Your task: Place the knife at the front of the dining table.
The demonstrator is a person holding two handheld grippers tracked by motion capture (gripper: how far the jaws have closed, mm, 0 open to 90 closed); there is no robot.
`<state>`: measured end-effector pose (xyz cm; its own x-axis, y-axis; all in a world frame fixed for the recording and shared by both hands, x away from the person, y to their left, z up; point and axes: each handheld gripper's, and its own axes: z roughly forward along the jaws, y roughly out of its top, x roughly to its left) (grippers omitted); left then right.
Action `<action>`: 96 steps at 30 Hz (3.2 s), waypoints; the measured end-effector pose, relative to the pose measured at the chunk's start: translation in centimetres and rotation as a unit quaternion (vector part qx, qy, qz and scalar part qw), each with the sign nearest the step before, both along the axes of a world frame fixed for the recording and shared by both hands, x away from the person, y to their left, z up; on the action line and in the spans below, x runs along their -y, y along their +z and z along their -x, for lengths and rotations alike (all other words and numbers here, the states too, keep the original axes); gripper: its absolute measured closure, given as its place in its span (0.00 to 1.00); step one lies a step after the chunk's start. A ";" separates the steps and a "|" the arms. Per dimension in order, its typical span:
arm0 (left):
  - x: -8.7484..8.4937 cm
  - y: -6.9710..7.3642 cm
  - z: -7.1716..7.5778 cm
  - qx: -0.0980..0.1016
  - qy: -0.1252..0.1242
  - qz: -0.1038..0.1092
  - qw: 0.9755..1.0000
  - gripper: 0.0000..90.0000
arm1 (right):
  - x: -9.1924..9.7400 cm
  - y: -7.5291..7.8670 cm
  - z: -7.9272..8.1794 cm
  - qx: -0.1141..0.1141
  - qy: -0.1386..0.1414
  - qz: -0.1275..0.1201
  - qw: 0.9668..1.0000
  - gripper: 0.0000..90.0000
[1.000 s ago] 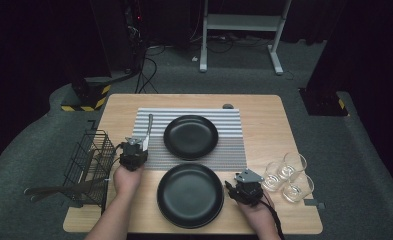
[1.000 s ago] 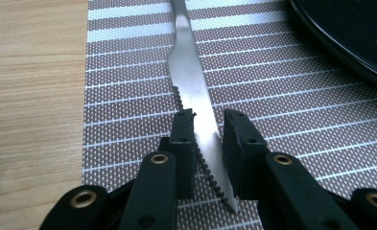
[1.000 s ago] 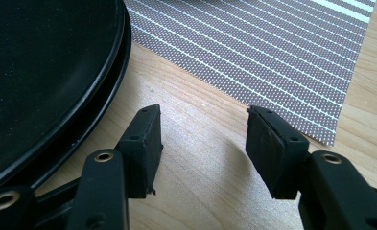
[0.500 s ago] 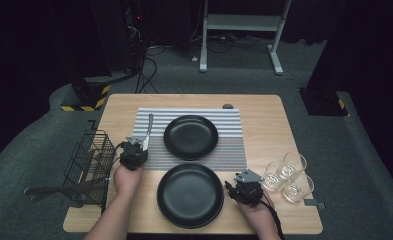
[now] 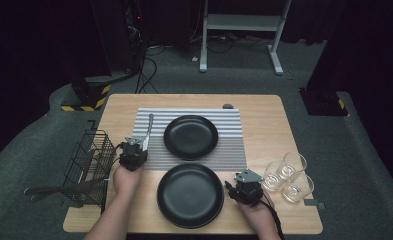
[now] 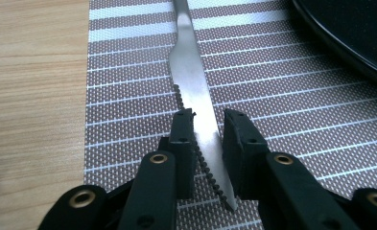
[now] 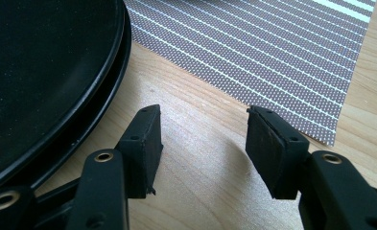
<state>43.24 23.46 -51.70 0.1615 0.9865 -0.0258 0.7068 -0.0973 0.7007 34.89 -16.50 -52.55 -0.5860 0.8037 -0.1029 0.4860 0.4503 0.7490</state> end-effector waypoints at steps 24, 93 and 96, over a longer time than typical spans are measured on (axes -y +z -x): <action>0.4 0.0 0.4 0.006 -0.007 0.012 1.000 0.62 | 0.0 0.0 0.0 0.000 0.002 -0.001 1.000 0.52; 0.7 3.6 7.9 0.135 -0.166 0.066 0.975 0.51 | 0.1 0.0 -0.5 -0.019 -0.017 -0.012 1.000 0.50; 1.0 3.5 7.8 0.138 -0.170 0.068 0.973 0.50 | 0.1 0.0 -0.5 -0.021 -0.017 -0.013 1.000 0.50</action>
